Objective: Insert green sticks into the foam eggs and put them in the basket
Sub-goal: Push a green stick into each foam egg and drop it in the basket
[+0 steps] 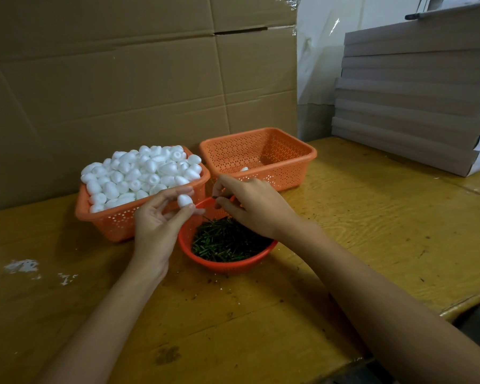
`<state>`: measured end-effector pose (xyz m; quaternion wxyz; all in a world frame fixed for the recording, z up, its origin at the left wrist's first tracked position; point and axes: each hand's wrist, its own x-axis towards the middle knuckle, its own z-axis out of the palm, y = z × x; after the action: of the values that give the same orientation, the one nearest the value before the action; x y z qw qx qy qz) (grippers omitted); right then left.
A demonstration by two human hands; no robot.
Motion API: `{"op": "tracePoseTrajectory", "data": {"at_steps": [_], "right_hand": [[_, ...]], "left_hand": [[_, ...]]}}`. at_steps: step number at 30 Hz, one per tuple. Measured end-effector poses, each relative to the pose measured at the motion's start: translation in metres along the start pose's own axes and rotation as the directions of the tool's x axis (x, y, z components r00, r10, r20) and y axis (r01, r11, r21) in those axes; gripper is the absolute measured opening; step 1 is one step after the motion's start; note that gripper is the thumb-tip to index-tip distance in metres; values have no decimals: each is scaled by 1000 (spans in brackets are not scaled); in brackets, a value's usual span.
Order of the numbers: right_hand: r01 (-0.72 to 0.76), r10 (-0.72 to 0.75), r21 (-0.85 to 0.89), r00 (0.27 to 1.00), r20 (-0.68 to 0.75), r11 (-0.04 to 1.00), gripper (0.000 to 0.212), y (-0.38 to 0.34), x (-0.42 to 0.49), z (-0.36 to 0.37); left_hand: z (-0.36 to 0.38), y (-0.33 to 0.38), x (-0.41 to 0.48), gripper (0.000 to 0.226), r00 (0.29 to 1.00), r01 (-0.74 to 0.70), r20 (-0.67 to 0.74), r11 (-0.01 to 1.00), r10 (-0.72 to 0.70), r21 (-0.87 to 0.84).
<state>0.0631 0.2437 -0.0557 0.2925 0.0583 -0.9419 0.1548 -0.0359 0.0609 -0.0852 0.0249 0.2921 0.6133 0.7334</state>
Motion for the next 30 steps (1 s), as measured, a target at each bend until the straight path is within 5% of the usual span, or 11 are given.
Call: {"op": "tracePoseTrajectory", "data": {"at_steps": [13, 30], "right_hand": [[-6, 6, -8, 1000, 4, 1000, 14, -2, 0, -1], [-12, 12, -1, 1000, 9, 1000, 14, -1, 0, -1]], "left_hand": [[-1, -3, 2, 40, 1000, 20, -8, 999, -20, -35], [-2, -3, 1, 26, 999, -25, 28, 1000, 25, -9]]}}
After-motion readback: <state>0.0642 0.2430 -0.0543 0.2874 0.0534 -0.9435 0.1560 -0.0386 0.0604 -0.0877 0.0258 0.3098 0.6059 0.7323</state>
